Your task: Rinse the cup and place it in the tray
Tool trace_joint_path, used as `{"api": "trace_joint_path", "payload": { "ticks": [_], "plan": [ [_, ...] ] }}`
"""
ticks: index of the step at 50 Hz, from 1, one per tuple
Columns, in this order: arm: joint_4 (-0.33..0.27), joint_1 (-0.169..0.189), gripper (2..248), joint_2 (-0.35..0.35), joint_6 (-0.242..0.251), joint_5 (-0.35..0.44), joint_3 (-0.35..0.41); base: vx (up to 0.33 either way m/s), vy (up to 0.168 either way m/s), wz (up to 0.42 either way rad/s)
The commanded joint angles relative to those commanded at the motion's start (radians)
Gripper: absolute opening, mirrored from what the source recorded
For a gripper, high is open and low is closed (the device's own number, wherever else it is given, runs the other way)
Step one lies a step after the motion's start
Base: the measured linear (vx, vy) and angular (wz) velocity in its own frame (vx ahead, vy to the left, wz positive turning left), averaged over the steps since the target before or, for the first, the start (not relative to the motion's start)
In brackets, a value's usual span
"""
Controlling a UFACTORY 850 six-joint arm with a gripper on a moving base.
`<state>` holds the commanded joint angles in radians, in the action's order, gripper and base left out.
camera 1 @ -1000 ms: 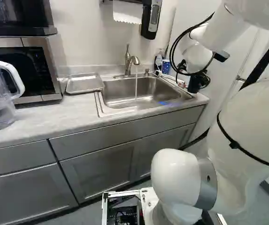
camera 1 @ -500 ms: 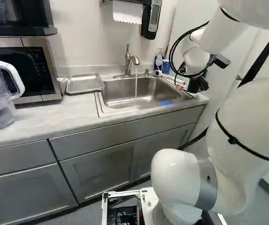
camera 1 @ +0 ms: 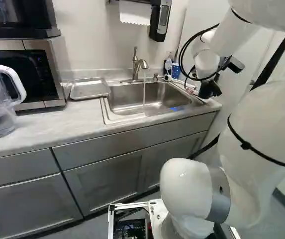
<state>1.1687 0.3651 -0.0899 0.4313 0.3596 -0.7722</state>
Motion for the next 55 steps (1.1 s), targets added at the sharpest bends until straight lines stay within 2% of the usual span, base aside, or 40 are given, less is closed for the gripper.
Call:
{"api": "trace_joint_path", "payload": {
  "ticks": [15, 35, 42, 55],
  "plan": [
    [0.0, -0.01, 247, 0.036, 0.0, 0.0, -0.035, 0.0, 0.0, 0.0],
    [0.0, -0.007, 247, 0.04, 0.002, 0.0, -0.039, 0.0, 0.0, 0.0],
    [0.0, -0.007, 247, 0.04, 0.049, 0.0, -0.039, 0.0, 0.0, 0.0],
    [0.0, -0.007, 247, 0.04, 0.179, 0.0, -0.039, 0.0, 0.0, 0.0]
  ]
}}
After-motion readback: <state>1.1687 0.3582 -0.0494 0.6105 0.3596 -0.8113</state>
